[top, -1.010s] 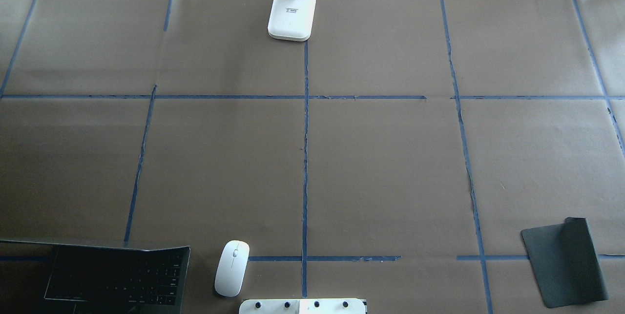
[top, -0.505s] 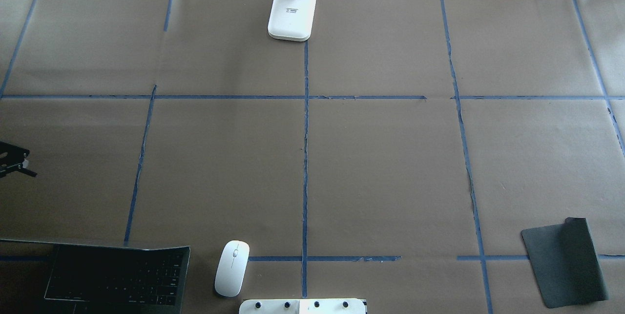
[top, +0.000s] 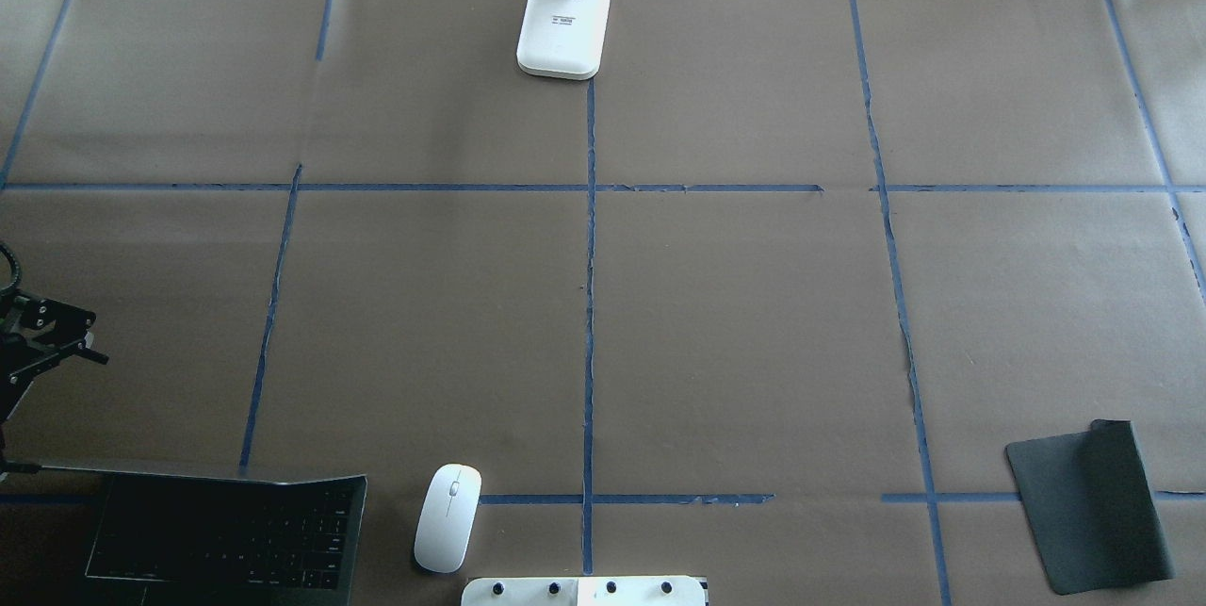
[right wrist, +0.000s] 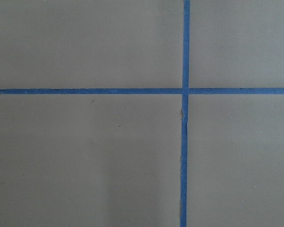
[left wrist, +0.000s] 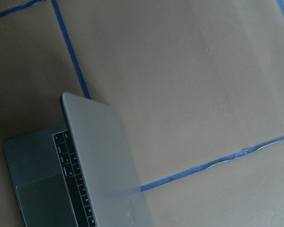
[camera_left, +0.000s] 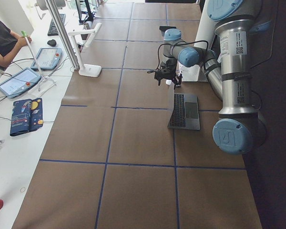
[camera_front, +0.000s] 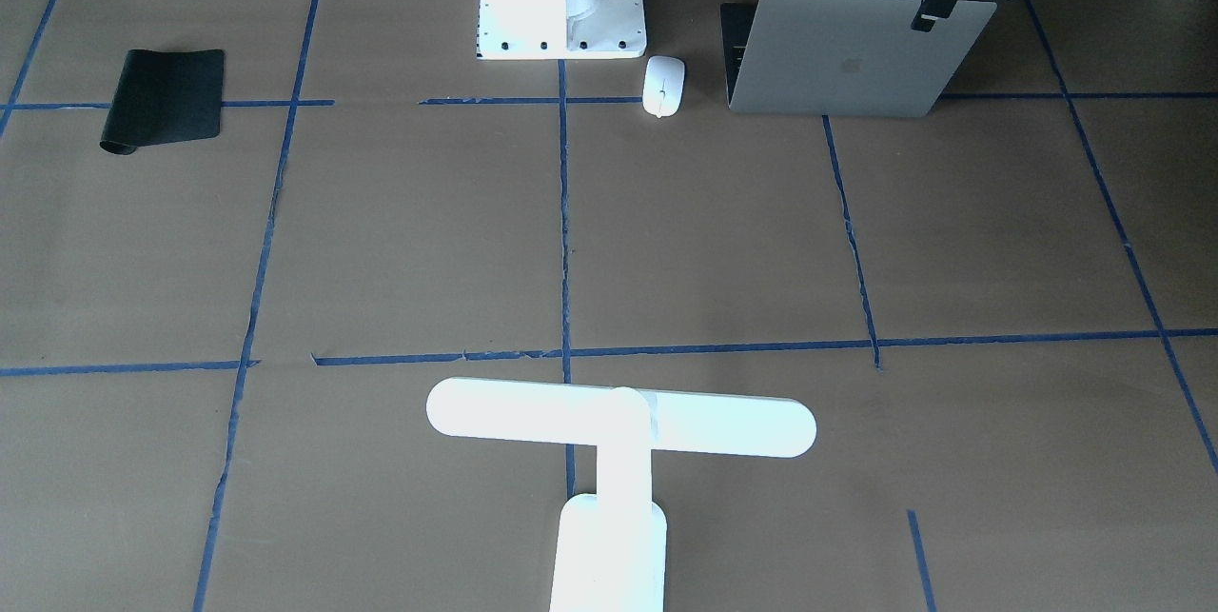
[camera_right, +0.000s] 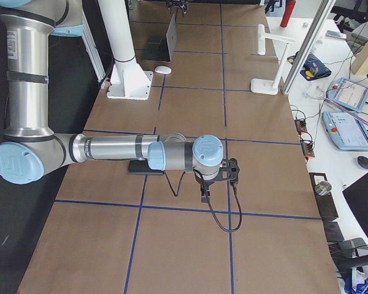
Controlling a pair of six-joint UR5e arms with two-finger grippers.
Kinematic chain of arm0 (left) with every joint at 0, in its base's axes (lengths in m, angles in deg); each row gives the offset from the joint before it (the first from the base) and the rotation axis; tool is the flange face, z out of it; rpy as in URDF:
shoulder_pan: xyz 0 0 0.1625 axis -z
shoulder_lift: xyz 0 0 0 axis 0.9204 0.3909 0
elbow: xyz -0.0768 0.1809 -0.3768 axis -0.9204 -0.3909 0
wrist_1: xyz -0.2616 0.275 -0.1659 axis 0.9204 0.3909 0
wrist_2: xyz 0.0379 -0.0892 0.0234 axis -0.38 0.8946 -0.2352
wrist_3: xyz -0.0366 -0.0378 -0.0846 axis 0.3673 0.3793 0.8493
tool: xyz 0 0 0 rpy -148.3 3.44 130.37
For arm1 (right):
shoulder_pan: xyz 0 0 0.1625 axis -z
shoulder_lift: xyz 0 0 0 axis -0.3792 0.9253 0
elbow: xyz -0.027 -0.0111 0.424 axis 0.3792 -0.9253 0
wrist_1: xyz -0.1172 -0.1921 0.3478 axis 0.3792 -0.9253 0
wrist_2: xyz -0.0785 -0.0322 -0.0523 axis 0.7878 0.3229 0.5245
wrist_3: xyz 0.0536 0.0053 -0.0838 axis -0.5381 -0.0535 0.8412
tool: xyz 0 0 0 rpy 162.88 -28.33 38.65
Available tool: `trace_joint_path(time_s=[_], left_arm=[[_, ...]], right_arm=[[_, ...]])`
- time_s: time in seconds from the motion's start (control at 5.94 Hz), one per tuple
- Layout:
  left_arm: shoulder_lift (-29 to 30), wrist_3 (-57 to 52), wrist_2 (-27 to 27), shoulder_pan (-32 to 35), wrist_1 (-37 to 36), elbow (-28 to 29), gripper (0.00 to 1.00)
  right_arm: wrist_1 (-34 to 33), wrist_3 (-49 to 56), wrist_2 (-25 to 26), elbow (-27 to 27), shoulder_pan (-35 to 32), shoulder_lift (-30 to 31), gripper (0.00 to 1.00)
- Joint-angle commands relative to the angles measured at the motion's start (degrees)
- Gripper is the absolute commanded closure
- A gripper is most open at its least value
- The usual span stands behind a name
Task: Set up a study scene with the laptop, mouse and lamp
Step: 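Lower the left gripper and grasp the silver laptop's edge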
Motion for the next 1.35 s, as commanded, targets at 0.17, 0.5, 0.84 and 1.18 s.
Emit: trace_joint_path(time_s=[0.17,0.5,0.84,1.18], left_arm=[[-0.5,10.3,-6.0,-7.0,-0.9,0.1,0.00],[-0.6,13.5,-6.2,-9.0,-1.9,0.0,0.00],[-0.3,19.0,-10.6,-16.3,-2.2,0.1,0.00],[0.1,19.2,-10.9,-15.7,-4.4,0.0,0.21]], right_arm=[[0.1,0.1,0.0,0.1,-0.1,-0.1,0.00],[0.1,0.0,0.0,0.4,-0.5,-0.1,0.00],[0.1,0.1,0.0,0.4,-0.7,-0.1,0.00],[0.1,0.0,0.0,0.3,-0.8,0.1,0.00]])
